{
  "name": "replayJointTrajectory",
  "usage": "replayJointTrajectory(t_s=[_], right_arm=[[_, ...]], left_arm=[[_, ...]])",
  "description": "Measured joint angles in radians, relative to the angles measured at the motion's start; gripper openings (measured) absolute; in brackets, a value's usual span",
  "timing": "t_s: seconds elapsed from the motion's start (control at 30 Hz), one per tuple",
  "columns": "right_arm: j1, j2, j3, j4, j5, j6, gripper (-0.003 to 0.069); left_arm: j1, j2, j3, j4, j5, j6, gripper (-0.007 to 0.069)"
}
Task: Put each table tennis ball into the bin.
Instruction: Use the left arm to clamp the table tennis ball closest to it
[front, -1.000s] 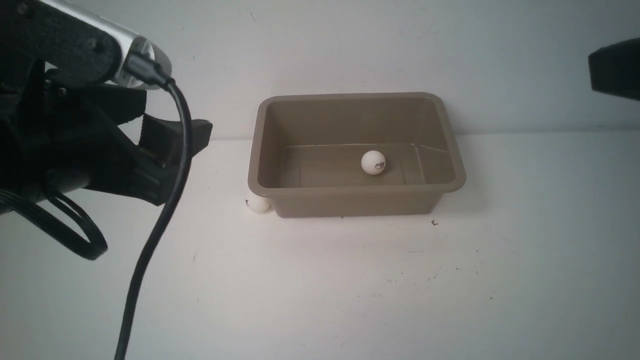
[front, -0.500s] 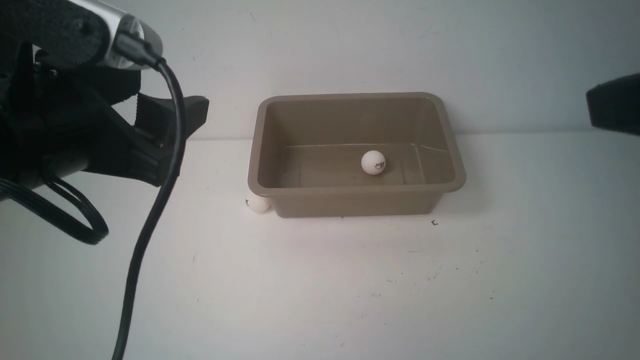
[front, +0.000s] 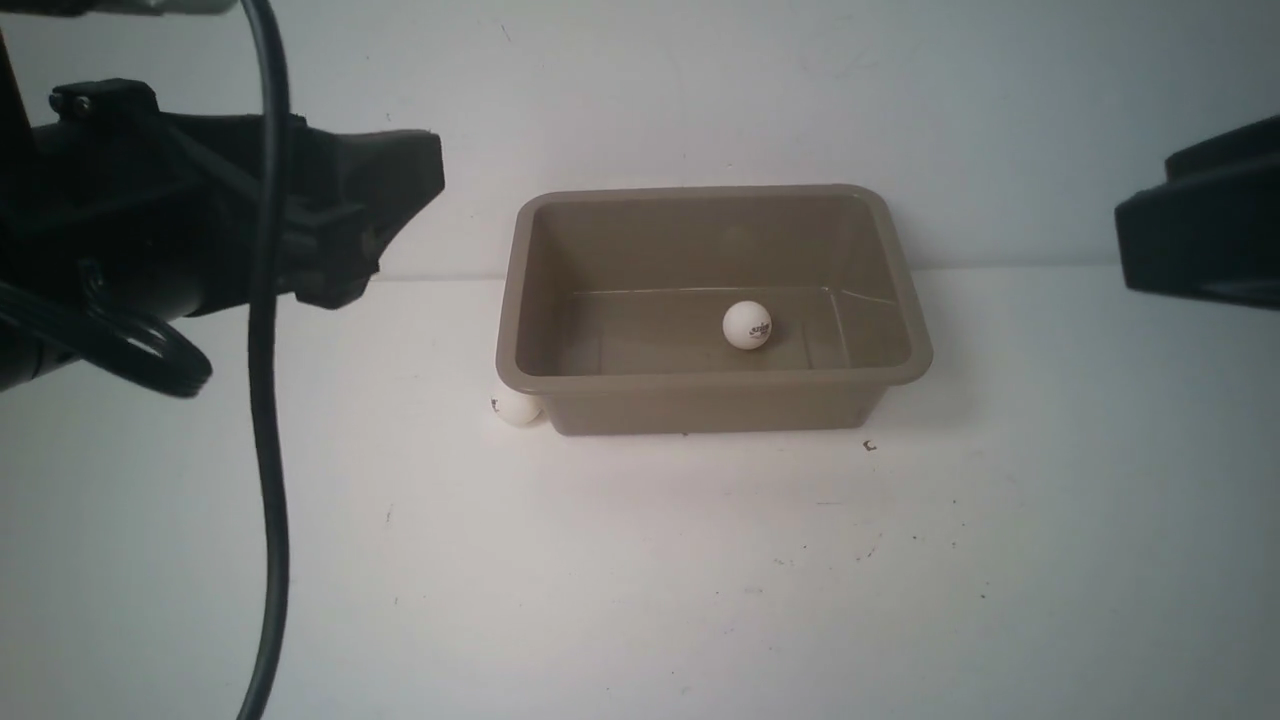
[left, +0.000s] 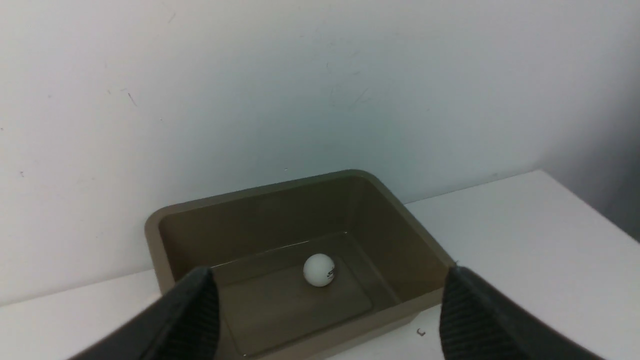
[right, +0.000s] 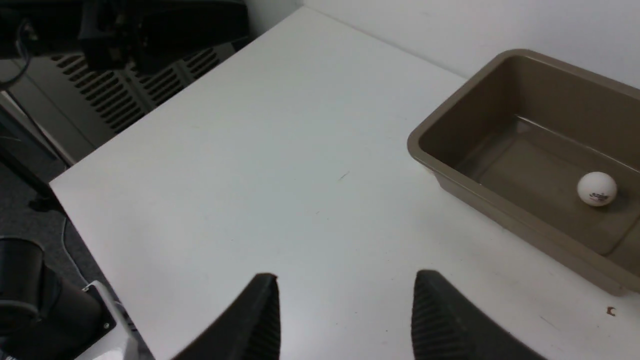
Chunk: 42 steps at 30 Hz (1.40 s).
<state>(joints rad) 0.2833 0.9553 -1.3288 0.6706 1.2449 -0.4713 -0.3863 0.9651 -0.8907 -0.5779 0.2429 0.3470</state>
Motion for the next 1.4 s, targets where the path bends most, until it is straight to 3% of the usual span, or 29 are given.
replayJointTrajectory(t_s=[0.3, 0.57, 0.77, 1.4], right_arm=[[0.000, 0.000, 0.000, 0.091, 0.012, -0.040, 0.0227], [0.000, 0.000, 0.000, 0.159, 0.001, -0.047, 0.0223], [0.000, 0.000, 0.000, 0.277, 0.001, -0.100, 0.0223], [0.000, 0.000, 0.000, 0.345, 0.001, -0.125, 0.0223]], left_arm=[[0.000, 0.000, 0.000, -0.066, -0.013, 0.000, 0.0535], [0.000, 0.000, 0.000, -0.067, -0.016, 0.000, 0.0535], [0.000, 0.000, 0.000, -0.067, -0.017, 0.000, 0.0535], [0.000, 0.000, 0.000, -0.067, -0.017, 0.000, 0.0535]])
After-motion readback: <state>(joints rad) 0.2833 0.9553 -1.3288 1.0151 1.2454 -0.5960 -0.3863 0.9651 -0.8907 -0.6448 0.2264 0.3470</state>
